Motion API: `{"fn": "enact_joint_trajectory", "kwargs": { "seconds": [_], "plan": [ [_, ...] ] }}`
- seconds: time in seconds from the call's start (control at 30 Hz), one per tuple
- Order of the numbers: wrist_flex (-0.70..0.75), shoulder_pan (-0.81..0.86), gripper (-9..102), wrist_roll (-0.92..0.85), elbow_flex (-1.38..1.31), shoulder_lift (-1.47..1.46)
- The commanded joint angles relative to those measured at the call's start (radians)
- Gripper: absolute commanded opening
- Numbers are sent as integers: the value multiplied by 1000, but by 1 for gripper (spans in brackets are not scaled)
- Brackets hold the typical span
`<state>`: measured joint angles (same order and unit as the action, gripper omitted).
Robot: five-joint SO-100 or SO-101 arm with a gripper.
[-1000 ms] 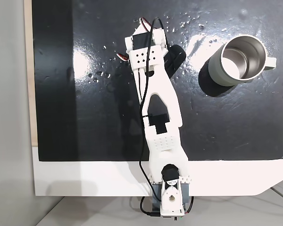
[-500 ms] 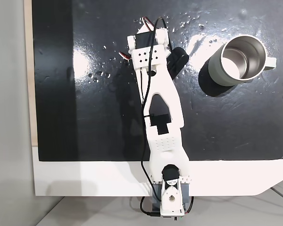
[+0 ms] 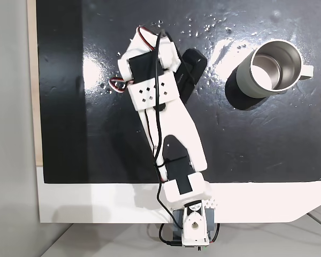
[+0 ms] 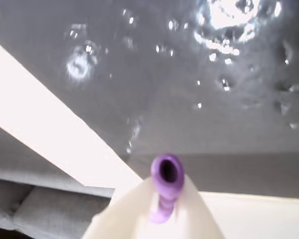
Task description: Grasp a pengrip and put it in the cup.
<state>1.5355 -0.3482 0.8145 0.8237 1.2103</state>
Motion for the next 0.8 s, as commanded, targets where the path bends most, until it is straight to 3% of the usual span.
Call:
{"fn": "enact_joint_trajectory", "kwargs": {
  "seconds": [0.0,0.37,0.77],
  "plan": [
    [35,-3,0,-31,34,172],
    [123,242,0,-239,218,525],
    [112,554,0,-511,218,611]
  ]
}}
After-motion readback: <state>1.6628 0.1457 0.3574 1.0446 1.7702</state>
